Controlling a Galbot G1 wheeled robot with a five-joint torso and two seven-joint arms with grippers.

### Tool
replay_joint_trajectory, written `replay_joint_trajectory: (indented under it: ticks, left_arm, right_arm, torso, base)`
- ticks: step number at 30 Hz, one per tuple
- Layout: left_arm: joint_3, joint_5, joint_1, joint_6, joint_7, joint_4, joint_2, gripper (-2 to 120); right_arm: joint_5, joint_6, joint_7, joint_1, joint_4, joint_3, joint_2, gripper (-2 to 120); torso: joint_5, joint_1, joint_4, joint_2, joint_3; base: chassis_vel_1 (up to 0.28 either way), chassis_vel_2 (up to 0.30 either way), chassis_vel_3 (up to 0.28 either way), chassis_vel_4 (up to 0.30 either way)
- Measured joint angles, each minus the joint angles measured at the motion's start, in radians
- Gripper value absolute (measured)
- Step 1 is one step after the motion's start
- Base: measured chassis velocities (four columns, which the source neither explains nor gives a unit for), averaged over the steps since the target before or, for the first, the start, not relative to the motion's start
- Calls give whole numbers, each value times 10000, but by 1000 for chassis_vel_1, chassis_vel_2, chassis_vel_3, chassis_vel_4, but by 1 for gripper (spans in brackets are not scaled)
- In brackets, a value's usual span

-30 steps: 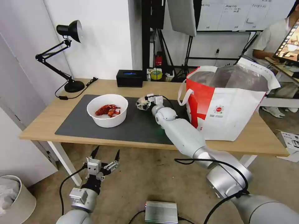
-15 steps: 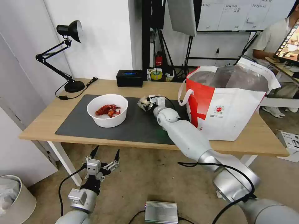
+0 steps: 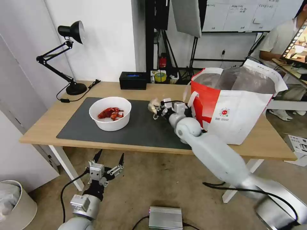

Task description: Pick up the trash from the table and place it into the takeout bag.

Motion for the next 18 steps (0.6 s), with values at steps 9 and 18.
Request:
replay_joint_trajectory:
  ticks: [9, 18]
  left_arm:
    - [28, 168, 72, 0, -2, -168, -148, 100]
    - [62, 346, 289, -29, -1, -214, -119, 100]
  right_arm:
    - [-241, -151, 238, -1178, 3277, 1264, -1695, 5]
    - [-1831, -485, 697, -1848, 4777, 3078, -3104, 5]
  torso:
    - [0, -1, -1, 0, 0]
    - [0, -2, -1, 1, -1]
  base:
    - [0, 0, 0, 0]
    - [0, 0, 0, 0]
